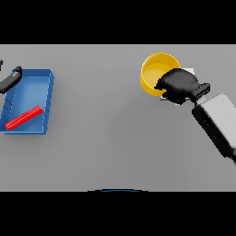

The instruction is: Pick up the red beaker and tilt it to pour out 1 green nut into yellow bowl. Pick up the yellow bowl and place it on the metallic measuring scale.

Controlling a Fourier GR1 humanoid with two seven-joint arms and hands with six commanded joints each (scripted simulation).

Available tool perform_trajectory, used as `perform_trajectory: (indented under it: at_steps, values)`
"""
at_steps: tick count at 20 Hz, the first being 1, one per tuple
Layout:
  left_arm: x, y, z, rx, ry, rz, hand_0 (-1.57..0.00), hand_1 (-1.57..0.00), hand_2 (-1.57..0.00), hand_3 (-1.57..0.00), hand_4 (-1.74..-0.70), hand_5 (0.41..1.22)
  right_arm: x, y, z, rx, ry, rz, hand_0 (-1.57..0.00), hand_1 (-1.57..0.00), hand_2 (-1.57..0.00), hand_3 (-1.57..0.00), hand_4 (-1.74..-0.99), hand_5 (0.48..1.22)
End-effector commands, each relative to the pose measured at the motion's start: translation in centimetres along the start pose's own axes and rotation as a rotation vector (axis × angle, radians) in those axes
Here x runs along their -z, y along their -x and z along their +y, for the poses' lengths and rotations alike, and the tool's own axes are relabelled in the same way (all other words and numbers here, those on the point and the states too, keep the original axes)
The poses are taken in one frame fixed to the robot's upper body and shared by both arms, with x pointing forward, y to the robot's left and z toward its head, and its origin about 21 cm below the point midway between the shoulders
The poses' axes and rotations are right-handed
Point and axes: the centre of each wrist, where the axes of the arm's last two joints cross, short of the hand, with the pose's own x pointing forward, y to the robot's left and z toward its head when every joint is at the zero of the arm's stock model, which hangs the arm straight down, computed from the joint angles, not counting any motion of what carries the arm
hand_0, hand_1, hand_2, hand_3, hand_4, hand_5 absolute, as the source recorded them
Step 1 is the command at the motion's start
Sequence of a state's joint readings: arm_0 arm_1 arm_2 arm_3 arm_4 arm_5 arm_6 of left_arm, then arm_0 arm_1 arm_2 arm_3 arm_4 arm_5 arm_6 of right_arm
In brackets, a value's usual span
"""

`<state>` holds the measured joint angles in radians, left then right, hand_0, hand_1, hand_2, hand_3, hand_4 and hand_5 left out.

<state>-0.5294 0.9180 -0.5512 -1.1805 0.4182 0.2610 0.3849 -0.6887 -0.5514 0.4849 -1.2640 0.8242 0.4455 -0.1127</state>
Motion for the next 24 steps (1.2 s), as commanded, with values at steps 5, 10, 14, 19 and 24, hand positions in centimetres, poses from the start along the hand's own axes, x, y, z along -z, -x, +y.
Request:
perform_trajectory:
  at_steps: [5, 10, 14, 19, 24]
  values:
    - [0.3, -0.1, 0.1, -0.014, 0.004, 0.004, 0.0, 0.0, 0.0, 0.0, -0.74, 0.738, 0.0, 3.4, 0.6, 0.014, 0.028, 0.07, -1.57, -1.57, -1.55, -1.15, -1.741, 1.221]
    - [-0.1, -0.1, 0.0, -0.001, 0.007, 0.012, 0.0, 0.0, 0.0, 0.0, -0.72, 0.72, 0.8, 5.7, 2.0, 0.051, 0.017, 0.15, -1.57, -1.57, -1.49, -1.2, -1.741, 1.221]
    - [-0.1, -0.2, 0.1, -0.002, -0.001, 0.015, 0.0, 0.0, 0.0, 0.0, -0.72, 0.712, 1.3, 7.2, 3.5, 0.103, -0.01, 0.2, -1.57, -1.57, -1.44, -1.32, -1.741, 1.221]
    - [-0.1, 0.1, 0.1, -0.007, 0.007, 0.016, 0.0, 0.0, 0.0, 0.0, -0.73, 0.713, 1.7, 7.7, 4.7, 0.169, -0.036, 0.196, -1.53, -1.57, -1.38, -1.44, -1.741, 1.221]
    - [-0.1, 0.0, 0.1, -0.006, 0.009, 0.026, 0.0, 0.0, 0.0, 0.0, -0.73, 0.717, 1.6, 8.0, 4.7, 0.192, -0.062, 0.195, -1.33, -1.46, -1.42, -1.2, -1.741, 1.221]
